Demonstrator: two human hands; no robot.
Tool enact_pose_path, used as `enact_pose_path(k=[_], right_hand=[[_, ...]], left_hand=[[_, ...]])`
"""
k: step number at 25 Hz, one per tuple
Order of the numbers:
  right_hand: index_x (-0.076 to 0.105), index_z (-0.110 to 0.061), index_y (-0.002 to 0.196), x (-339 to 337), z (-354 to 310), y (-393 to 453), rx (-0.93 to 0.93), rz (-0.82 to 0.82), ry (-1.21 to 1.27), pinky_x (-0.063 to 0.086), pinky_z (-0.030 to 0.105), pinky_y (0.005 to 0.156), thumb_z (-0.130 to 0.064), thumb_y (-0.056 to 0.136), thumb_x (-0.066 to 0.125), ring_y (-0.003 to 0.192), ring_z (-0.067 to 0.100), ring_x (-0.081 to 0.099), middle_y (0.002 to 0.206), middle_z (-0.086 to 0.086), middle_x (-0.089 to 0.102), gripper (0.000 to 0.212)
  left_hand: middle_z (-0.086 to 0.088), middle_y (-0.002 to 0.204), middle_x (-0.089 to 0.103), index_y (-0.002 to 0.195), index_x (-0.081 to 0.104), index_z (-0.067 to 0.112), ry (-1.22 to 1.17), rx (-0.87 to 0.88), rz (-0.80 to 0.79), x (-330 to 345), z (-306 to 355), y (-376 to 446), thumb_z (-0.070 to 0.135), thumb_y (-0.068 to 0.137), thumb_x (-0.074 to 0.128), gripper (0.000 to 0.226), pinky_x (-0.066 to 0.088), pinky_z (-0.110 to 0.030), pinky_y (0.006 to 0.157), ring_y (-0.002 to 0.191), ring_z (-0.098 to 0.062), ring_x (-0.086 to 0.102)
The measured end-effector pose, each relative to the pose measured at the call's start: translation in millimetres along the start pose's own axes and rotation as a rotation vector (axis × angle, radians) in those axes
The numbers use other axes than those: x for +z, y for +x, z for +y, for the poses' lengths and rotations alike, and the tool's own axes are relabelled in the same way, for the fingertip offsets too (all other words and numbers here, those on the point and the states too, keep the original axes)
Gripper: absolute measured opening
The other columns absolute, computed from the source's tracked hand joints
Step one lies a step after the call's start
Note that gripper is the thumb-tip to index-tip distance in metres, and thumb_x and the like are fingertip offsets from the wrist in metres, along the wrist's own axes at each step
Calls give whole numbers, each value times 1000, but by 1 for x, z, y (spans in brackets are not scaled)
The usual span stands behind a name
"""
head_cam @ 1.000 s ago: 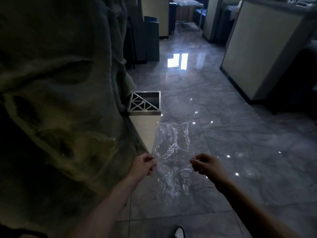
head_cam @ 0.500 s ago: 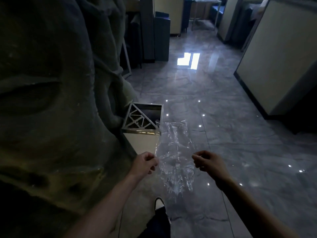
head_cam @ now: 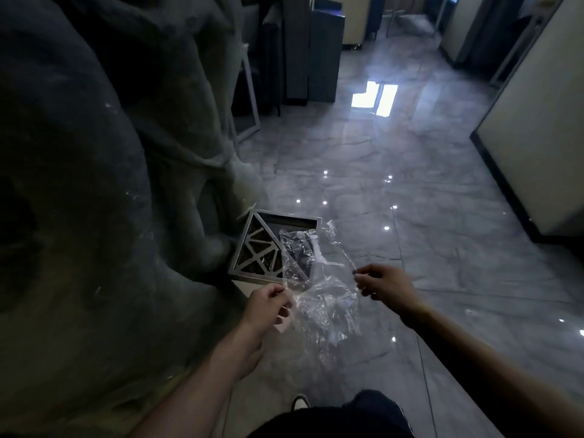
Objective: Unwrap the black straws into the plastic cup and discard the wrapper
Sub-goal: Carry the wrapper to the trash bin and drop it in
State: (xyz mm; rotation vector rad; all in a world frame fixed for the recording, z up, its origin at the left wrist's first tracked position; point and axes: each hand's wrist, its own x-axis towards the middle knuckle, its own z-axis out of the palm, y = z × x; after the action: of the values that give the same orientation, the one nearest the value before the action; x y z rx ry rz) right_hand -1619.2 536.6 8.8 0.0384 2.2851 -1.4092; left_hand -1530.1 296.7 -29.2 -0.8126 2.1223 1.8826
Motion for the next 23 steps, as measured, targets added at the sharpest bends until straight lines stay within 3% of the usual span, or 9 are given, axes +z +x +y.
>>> enact_pose_path(k=[3,9,12,17,23], right_hand=[[73,-17,96,5,-10,50,-15,-91,-53,49,23,57,-17,86,67,64,12,65,81,6,74,11],[70,-21,95,4,-23,165,-71,-335,-211,52,26,62,-20,88,65,66,14,65,82,6,73,9],[70,-21,98,-7,-30,217,-130,-416,-318,48,22,57,-24,89,65,62,12,65,77,2,72,11],[67,-32,92,-22,-37,283,-201,-535,-514,56,32,65,-37,89,62,65,16,69,71,-1,72,7],[73,-20,92,-8,-50,336,-153,-633,-609,55,25,64,-25,89,63,61,12,66,73,-1,71,11]], left_hand=[[-6,76,66,98,69,2,-103,-85,79,-3,4,20,7,92,58,14,45,-25,55,61,-15,57],[-5,79,72,87,72,20,-223,-193,269,16,8,70,8,88,64,14,46,-24,55,66,-15,62],[-5,80,72,94,72,18,-289,-261,380,45,15,94,8,88,64,13,48,-24,53,60,-11,62],[-1,74,74,101,68,14,-545,-415,486,96,30,118,10,88,65,14,50,-24,52,56,-9,66],[-8,74,66,92,68,5,-872,-552,559,127,41,148,7,89,64,5,48,-26,52,59,-15,59]])
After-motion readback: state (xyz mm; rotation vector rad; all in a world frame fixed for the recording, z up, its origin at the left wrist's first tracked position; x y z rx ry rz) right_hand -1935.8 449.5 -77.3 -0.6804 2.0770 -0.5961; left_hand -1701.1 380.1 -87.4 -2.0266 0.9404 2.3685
